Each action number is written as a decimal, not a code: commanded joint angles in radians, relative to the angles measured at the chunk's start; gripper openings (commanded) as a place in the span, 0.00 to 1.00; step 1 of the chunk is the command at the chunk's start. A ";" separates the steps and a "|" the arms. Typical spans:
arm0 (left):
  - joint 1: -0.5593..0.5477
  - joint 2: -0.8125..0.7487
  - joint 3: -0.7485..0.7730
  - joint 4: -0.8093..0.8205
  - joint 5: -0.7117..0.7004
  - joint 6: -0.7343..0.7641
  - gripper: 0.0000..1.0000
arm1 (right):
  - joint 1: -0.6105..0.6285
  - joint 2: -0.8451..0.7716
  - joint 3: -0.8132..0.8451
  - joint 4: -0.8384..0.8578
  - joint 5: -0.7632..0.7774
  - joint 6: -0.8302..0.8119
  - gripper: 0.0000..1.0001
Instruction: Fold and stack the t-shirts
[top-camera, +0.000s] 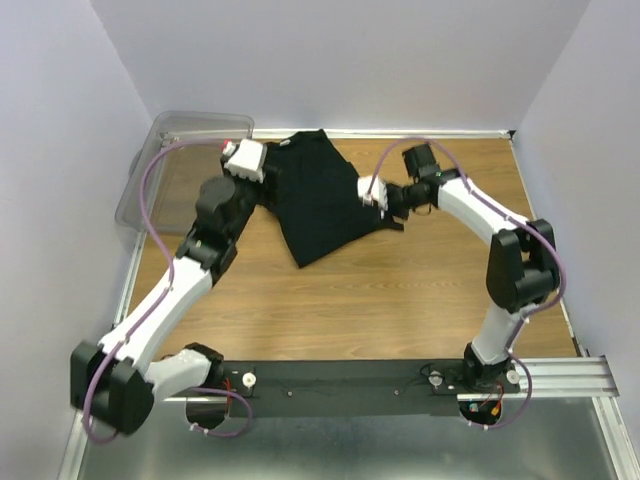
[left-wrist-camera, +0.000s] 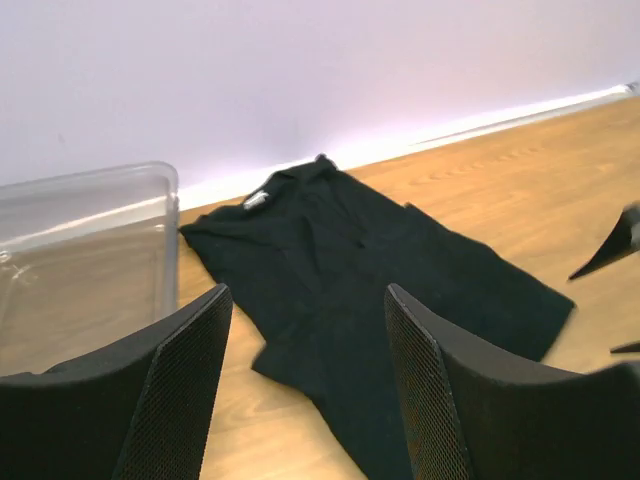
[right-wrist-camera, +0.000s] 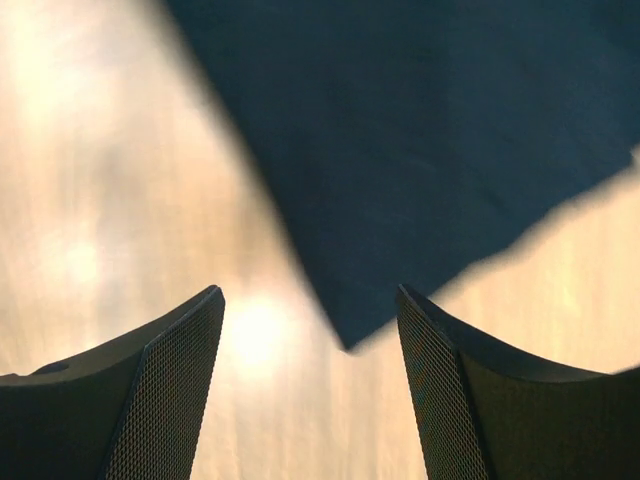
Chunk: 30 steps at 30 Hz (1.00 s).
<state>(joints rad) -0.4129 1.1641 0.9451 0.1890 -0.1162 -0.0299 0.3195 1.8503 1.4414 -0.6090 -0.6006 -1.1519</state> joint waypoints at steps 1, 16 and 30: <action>-0.007 -0.162 -0.198 0.030 0.081 -0.034 0.71 | 0.059 -0.013 -0.171 -0.060 -0.024 -0.367 0.76; -0.007 -0.408 -0.341 0.012 0.289 -0.012 0.95 | 0.179 0.164 -0.127 0.304 0.231 -0.097 0.61; -0.486 -0.318 -0.368 -0.057 0.158 0.376 0.91 | 0.023 -0.136 -0.462 0.112 0.438 0.087 0.00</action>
<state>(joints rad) -0.7994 0.7887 0.5922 0.1528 0.1047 0.2070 0.4328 1.8351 1.0946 -0.3077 -0.2871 -1.1957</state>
